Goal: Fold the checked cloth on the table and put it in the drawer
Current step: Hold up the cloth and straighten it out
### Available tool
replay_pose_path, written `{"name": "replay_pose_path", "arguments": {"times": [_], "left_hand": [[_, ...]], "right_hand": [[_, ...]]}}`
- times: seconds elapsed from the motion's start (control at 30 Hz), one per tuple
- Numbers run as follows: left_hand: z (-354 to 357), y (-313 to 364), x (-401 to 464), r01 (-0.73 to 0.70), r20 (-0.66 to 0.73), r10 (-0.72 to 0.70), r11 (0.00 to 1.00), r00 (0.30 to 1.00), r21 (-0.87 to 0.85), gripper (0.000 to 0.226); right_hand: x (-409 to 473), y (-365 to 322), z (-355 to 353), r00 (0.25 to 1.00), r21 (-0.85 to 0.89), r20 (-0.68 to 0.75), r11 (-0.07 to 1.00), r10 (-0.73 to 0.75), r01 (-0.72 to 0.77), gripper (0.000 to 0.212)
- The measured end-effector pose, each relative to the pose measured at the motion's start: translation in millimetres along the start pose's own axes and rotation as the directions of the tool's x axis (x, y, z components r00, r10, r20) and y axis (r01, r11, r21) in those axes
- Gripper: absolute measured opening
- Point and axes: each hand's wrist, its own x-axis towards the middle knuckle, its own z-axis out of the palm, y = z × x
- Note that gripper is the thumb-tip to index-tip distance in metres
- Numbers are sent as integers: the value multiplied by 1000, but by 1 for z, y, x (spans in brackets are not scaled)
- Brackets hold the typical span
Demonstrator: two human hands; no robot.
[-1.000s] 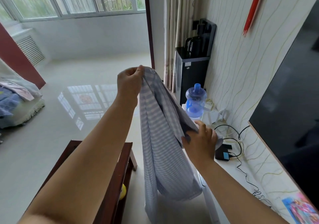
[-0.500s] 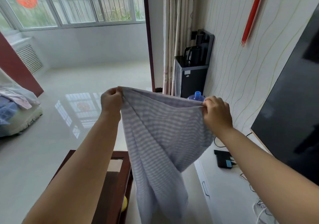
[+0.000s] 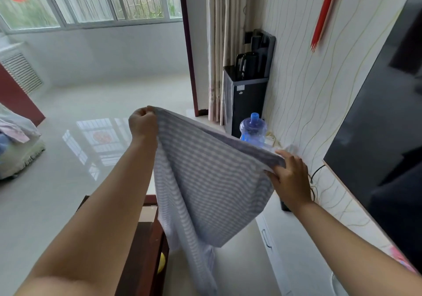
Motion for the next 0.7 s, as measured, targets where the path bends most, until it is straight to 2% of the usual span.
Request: {"name": "replay_pose_path", "arguments": {"times": [0.07,0.13,0.2,0.27,0.33,0.4,0.47,0.53,0.63,0.7], "left_hand": [[-1,-7,6,9,-26,-8,999,1000,52,27],[3,-10,8,21,-10,-21,997,1000,74,23],[12,-8,6,26,10,-27,995,1000,92,20],[20,-7,7,50,16,-51,994,999,99,21],[23,-10,12,82,3,-82,994,997,79,31],[20,-16,18,113,-32,-111,992,993,56,36],[15,-20,20,116,-44,-114,991,993,62,33],[14,-20,22,113,-62,-108,991,992,77,31],[17,-17,25,136,-111,-134,991,985,3,34],[19,-17,26,135,-126,-138,990,982,-38,34]], "right_hand": [[-10,-7,-1,959,20,-79,961,-273,276,32],[-24,-19,-1,830,33,-68,830,-553,556,11],[-39,-28,-1,715,80,-20,712,-699,698,5],[-44,-33,-5,677,134,61,678,-734,723,17],[-42,-27,-7,677,191,161,696,-718,693,15],[-36,-19,-15,727,241,248,768,-640,594,17],[-30,-9,-25,770,259,292,822,-567,507,32],[-28,-8,-34,723,265,318,790,-614,554,39],[-31,-15,-42,590,290,376,695,-715,658,25],[-33,-14,-44,559,277,449,704,-697,655,17]]}}
